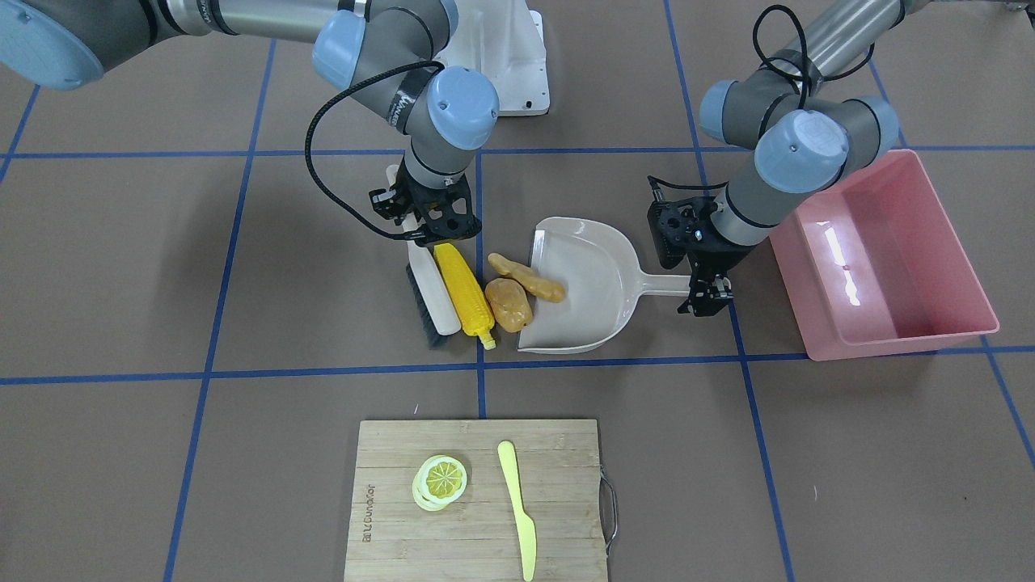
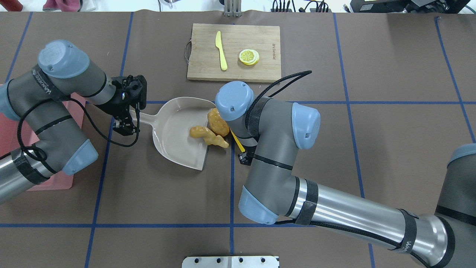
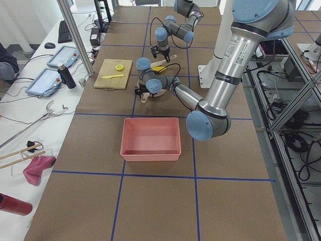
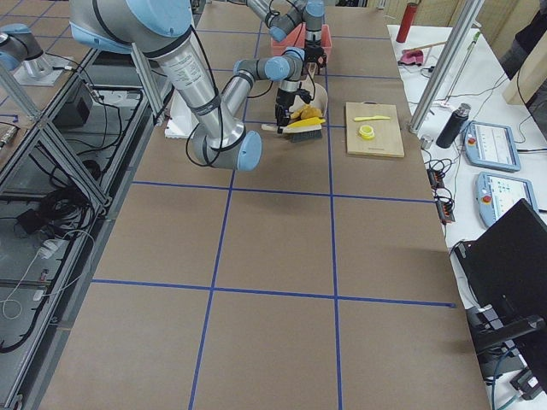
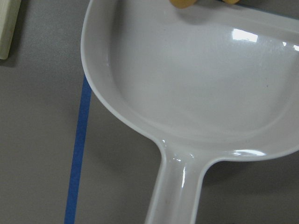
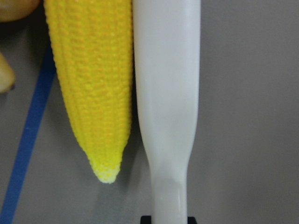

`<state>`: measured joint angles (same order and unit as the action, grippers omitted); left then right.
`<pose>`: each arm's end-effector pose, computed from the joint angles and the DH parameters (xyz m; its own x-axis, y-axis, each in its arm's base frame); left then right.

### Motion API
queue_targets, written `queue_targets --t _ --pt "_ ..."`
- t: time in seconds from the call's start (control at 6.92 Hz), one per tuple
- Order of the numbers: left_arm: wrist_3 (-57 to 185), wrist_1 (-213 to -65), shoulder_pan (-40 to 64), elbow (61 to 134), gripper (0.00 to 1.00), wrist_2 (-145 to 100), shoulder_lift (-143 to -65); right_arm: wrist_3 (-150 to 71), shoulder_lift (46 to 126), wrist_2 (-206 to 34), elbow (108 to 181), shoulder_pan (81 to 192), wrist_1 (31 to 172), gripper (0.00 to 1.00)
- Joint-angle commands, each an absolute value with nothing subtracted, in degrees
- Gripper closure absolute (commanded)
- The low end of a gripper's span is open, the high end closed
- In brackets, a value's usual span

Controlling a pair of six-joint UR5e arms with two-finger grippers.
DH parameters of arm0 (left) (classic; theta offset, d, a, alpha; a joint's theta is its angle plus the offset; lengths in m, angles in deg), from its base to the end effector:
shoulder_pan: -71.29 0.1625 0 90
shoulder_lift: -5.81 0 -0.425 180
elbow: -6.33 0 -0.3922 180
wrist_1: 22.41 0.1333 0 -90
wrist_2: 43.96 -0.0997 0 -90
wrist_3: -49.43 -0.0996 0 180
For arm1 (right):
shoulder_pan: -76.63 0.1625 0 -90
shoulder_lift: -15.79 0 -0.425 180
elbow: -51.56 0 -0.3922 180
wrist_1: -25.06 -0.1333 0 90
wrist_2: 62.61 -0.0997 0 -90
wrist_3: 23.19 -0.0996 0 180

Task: Sweep and dump trash into bin
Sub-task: 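Sweep the corn cob into the dustpan with the brush in the right gripper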

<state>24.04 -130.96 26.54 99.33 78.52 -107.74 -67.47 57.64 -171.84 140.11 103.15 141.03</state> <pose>0.4058 -0.5147 0.3655 0.0775 0.9962 -0.0387 -0.5917 0.0772 0.8025 -0.5923 -0.4079 0.2133 0.8114 -0.3506 0.4677 0.3776 0.9252 0.0384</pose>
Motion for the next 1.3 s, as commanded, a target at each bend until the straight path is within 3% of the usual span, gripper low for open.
queue_targets --t 0.0,0.14,0.29,1.16 --pt "23.9 -131.1 26.8 99.6 0.34 78.6 -107.6 -67.7 57.4 -173.1 137.9 102.0 132.9 1.00" --pt "23.8 -131.1 26.8 99.7 0.49 78.6 -107.6 -68.0 57.2 -174.1 137.8 101.5 130.3 1.00" --pt "22.2 -131.1 26.8 99.7 0.54 78.6 -107.3 -69.1 57.3 -175.5 137.8 101.2 126.4 1.00" --pt "22.1 -131.1 26.8 99.8 0.67 78.6 -107.1 -94.3 57.5 -182.4 136.4 101.1 100.6 1.00"
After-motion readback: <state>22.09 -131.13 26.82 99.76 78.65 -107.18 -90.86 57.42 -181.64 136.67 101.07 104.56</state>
